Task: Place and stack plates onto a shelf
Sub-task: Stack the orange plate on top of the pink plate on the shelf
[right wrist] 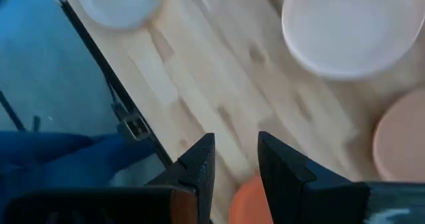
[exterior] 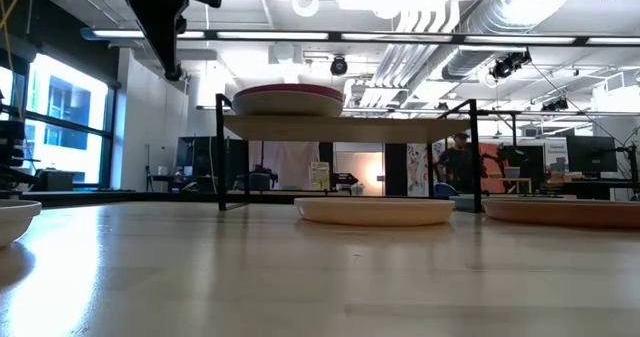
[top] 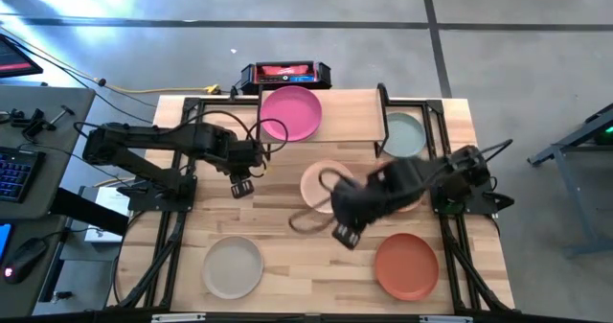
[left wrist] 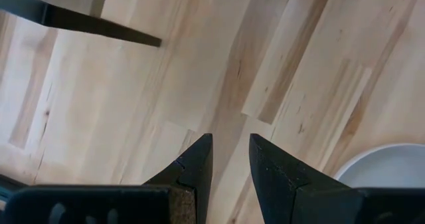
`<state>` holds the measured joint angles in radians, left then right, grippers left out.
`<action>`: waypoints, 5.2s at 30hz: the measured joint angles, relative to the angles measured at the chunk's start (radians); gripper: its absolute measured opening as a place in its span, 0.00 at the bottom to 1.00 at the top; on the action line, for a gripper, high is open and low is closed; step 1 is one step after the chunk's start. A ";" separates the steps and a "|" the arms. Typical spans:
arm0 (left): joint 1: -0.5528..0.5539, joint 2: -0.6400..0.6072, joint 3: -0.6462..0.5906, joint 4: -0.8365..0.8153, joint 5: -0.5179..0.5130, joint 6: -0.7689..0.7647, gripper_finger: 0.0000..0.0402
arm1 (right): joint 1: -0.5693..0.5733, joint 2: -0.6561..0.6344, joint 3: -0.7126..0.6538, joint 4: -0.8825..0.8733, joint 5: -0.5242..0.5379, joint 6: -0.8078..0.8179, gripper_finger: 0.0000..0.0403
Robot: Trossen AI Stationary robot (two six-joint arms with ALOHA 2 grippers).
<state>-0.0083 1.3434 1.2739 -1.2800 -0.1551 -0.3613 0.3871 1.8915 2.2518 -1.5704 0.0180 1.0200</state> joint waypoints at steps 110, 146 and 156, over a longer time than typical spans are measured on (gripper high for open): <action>-0.006 0.000 0.001 0.067 -0.004 -0.002 0.22 | 0.365 0.000 -0.590 0.170 -0.123 0.901 0.00; 0.014 0.000 0.001 0.066 -0.004 0.015 0.22 | 0.008 -0.166 -0.309 0.001 0.342 0.224 0.00; 0.118 0.000 0.001 0.066 -0.004 0.023 0.22 | -0.216 -0.254 -0.309 0.139 0.374 -0.224 0.00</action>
<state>0.1100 1.3430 1.2751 -1.2140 -0.1588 -0.3378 0.1714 1.6376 1.9430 -1.4311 0.3920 0.7956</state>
